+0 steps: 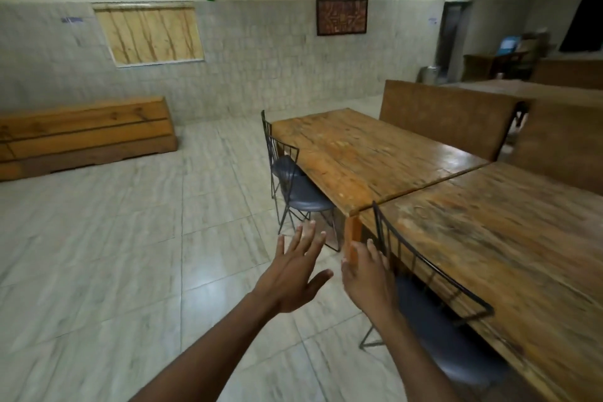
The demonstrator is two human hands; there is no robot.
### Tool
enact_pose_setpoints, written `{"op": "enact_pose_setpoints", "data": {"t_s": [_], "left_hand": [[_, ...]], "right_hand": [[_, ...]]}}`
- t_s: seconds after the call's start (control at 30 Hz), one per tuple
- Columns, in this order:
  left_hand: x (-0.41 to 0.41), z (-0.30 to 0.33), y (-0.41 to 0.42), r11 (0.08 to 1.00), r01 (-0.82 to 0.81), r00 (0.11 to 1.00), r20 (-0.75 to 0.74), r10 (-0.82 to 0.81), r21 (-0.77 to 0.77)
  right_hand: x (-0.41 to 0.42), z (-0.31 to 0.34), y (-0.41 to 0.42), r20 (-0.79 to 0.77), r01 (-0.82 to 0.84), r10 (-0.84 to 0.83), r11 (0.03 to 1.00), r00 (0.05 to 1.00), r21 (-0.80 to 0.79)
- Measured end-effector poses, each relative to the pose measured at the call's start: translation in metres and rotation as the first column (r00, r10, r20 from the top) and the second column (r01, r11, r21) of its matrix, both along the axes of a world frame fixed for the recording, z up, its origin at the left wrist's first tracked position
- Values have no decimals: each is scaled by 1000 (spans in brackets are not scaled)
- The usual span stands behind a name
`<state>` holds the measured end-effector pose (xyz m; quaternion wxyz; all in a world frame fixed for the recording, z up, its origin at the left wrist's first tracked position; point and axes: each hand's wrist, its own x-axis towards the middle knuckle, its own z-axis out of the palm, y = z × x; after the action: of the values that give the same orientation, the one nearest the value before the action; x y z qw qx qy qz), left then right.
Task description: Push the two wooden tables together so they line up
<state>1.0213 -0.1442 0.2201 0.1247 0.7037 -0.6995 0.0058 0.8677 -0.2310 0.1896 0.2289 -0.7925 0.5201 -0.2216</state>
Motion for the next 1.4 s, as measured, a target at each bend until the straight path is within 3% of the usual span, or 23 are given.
{"op": "enact_pose_setpoints", "data": {"t_s": [0.2,0.53,0.8,0.97,1.1,1.2,1.4], "left_hand": [[111,-6,-87,993,37,999,22,-40,116],[218,-41,-279,962,203,978,12,-208,186],[251,-95,-451,809,512,848,-21,-529,289],[241,-128,-520,735,589,788,-39,-614,336],[223,-173,-588,694,630,749,-35,-662,349],[214,-206,-621,706,648,744,-40,-667,286],[200,-266,-656,655,714,679,-17,-734,247]], "right_hand": [[108,-11,-80,30,59,-64,989,998,138],[190,-45,-234,-19,249,-249,958,968,145],[232,-82,-339,-128,496,-480,826,868,266],[234,-112,-394,-110,582,-579,755,808,303],[220,-152,-463,-127,674,-666,696,735,248],[205,-184,-505,-118,703,-693,704,711,101],[189,-239,-525,-212,724,-712,689,670,-28]]}}
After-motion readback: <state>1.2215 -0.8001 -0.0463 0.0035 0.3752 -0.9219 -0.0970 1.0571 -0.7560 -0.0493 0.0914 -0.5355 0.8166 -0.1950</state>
